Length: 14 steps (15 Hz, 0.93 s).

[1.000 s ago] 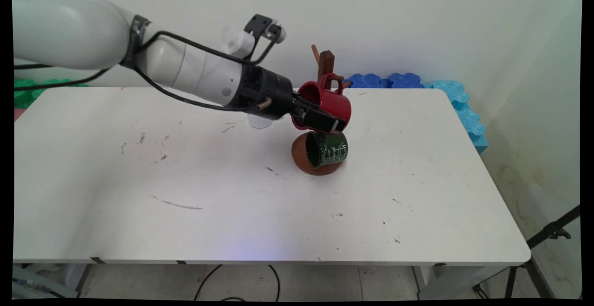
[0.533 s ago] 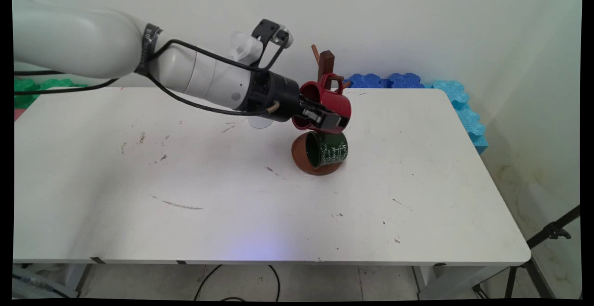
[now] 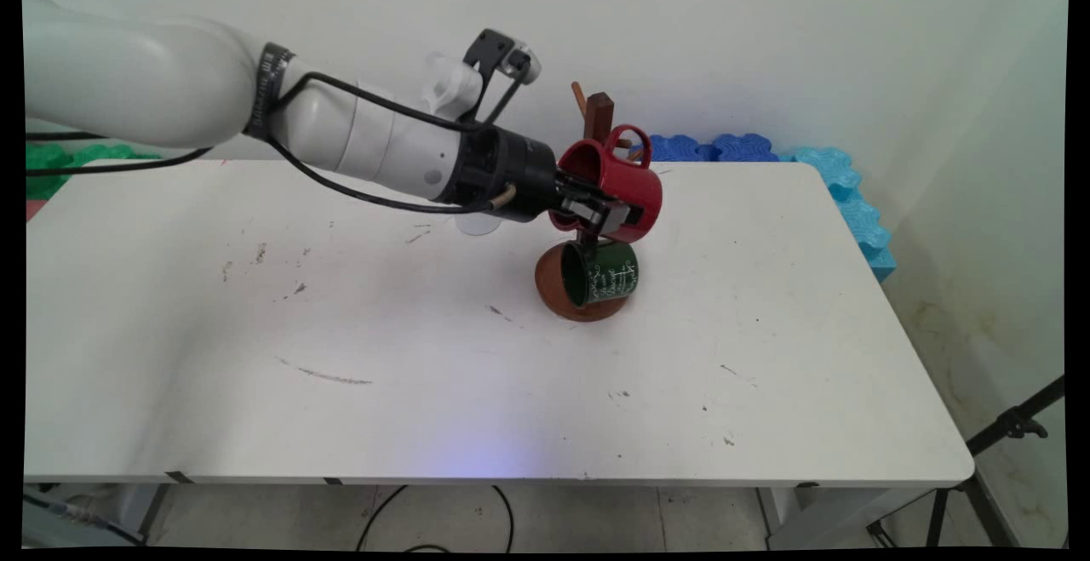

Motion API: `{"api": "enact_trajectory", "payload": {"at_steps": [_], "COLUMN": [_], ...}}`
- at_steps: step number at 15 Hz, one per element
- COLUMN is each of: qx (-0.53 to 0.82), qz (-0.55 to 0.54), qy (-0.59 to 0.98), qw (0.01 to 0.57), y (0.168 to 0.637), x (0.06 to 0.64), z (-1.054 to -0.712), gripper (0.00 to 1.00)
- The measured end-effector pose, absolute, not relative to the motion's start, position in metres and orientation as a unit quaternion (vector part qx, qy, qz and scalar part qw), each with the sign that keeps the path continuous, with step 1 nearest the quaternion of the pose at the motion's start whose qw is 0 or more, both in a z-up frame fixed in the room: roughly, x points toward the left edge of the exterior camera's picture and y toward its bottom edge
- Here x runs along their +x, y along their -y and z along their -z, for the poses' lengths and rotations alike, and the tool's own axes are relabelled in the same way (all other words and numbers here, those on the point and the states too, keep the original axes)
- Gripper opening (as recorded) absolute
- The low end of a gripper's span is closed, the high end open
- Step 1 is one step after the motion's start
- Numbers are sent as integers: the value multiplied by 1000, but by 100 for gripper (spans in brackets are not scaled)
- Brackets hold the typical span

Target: Place the picked object on the table

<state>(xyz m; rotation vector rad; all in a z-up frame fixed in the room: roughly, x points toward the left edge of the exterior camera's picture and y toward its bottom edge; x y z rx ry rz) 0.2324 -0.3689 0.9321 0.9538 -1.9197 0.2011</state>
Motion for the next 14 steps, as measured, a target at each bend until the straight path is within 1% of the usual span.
{"api": "enact_trajectory", "payload": {"at_steps": [3,8,11,14], "qx": [379,357,343,320], "qz": [-78,-62,-57,-56], "qy": [783,786,798,820], "qw": [487,501,493,472], "y": [357,323,305,292], "x": [231,238,251,274], "z": [-946,-973,-986,-1001], "gripper": [0,0,0,0]}}
